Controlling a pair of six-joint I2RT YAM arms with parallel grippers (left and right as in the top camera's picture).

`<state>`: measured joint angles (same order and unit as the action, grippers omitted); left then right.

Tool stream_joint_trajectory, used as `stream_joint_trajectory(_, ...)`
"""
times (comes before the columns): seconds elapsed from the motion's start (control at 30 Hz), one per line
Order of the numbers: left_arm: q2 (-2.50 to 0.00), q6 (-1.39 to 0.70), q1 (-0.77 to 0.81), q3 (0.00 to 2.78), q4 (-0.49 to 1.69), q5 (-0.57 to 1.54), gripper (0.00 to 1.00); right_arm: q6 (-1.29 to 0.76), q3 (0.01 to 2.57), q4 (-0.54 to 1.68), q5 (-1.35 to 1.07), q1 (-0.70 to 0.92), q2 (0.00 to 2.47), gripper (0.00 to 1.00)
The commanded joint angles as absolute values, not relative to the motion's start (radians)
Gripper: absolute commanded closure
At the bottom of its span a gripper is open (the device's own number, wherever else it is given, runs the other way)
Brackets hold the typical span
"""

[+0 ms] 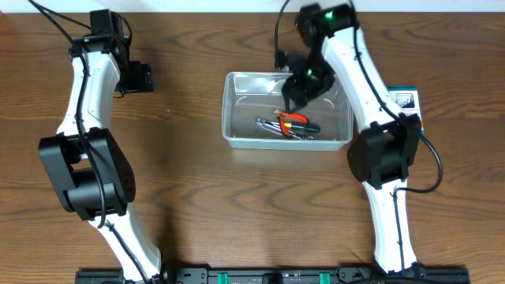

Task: Pack container
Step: 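Raise the right gripper and move it right toward the screwdriver set box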

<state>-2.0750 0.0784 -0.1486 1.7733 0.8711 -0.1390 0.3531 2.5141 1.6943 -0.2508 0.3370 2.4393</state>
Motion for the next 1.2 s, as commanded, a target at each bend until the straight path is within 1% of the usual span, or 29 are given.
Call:
stream_joint_trajectory(0.0, -2.093, 0.077, -0.149, 1.769, 0.874, -0.154, 0.02, 0.244, 2.609, 1.699, -0.13, 0.331, 2.403, 0.07)
stream_joint_trajectory(0.07, -2.093, 0.077, -0.149, 1.769, 0.874, -0.154, 0.02, 0.221, 2.611, 1.699, -0.07, 0.319, 2.363, 0.01)
stream_joint_trajectory(0.17, -2.093, 0.077, -0.149, 1.769, 0.874, -0.154, 0.02, 0.168, 2.611, 1.699, 0.022, 0.301, 2.31, 0.01)
stream_joint_trajectory(0.27, -2.093, 0.077, -0.149, 1.769, 0.874, -0.154, 0.02, 0.142, 2.609, 1.699, 0.06, 0.272, 2.254, 0.01)
stream_joint_trajectory(0.5, -2.093, 0.077, -0.149, 1.769, 0.874, -0.154, 0.02, 0.127, 2.581, 1.699, 0.061, 0.151, 2.132, 0.01)
stream_joint_trajectory(0.63, -2.093, 0.077, -0.149, 1.769, 0.874, -0.154, 0.02, 0.128, 2.538, 1.695, 0.083, 0.031, 2.105, 0.01)
stream_joint_trajectory(0.7, -2.093, 0.077, -0.149, 1.769, 0.874, -0.154, 0.02, 0.127, 2.521, 1.658, 0.081, -0.035, 2.11, 0.01)
stream_joint_trajectory(0.87, -2.093, 0.077, -0.149, 1.769, 0.874, -0.154, 0.02, 0.124, 2.514, 1.639, -0.067, -0.135, 2.115, 0.01)
stream_joint_trajectory(0.93, -2.093, 0.077, -0.149, 1.769, 0.874, -0.154, 0.02, 0.128, 2.514, 1.608, -0.082, -0.157, 2.115, 0.01)
stream_joint_trajectory(1.07, -2.093, 0.077, -0.149, 1.769, 0.874, -0.154, 0.02, 0.131, 2.49, 1.458, 0.001, -0.184, 2.129, 0.01)
stream_joint_trajectory(1.17, -2.093, 0.077, -0.149, 1.769, 0.874, -0.154, 0.02, 0.133, 2.451, 1.384, 0.013, -0.192, 2.15, 0.01)
